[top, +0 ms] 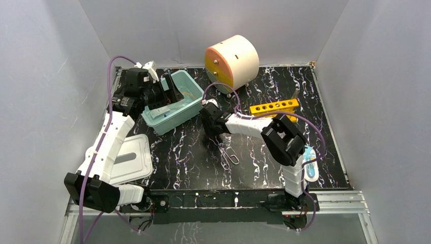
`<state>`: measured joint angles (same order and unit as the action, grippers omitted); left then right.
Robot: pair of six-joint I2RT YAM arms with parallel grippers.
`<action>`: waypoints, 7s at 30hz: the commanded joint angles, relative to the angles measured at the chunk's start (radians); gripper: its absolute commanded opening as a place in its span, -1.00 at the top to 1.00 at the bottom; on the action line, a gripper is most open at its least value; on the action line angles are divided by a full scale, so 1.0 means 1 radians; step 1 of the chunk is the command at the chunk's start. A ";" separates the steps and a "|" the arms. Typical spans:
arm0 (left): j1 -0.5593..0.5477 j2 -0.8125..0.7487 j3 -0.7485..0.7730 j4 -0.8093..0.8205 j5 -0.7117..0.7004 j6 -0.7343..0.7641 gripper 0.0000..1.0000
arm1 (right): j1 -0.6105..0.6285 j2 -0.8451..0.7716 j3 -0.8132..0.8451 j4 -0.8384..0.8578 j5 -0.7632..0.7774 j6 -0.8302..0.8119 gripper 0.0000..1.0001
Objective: Organize the chemistry lab equipment
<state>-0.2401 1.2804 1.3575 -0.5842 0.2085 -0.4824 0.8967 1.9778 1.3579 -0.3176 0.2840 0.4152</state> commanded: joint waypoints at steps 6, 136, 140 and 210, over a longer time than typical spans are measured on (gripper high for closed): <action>-0.011 -0.015 0.046 -0.016 -0.012 0.024 -0.80 | 0.001 0.016 0.053 0.094 0.006 -0.026 -0.14; -0.164 0.302 0.388 -0.166 0.112 0.594 1.00 | -0.457 -0.853 -0.268 0.255 -0.252 0.076 -0.48; -0.039 0.384 0.526 -0.251 0.020 0.763 1.00 | -0.458 -0.809 -0.242 0.213 -0.312 0.097 -0.48; -0.007 0.510 0.505 -0.214 -0.089 0.870 -0.29 | -0.424 -0.584 -0.164 0.186 -0.476 0.159 -0.39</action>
<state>-0.2512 1.9472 1.8942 -0.9291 0.2077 0.5152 0.4538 1.4448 1.1976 -0.1623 -0.2089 0.5869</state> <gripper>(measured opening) 0.588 0.694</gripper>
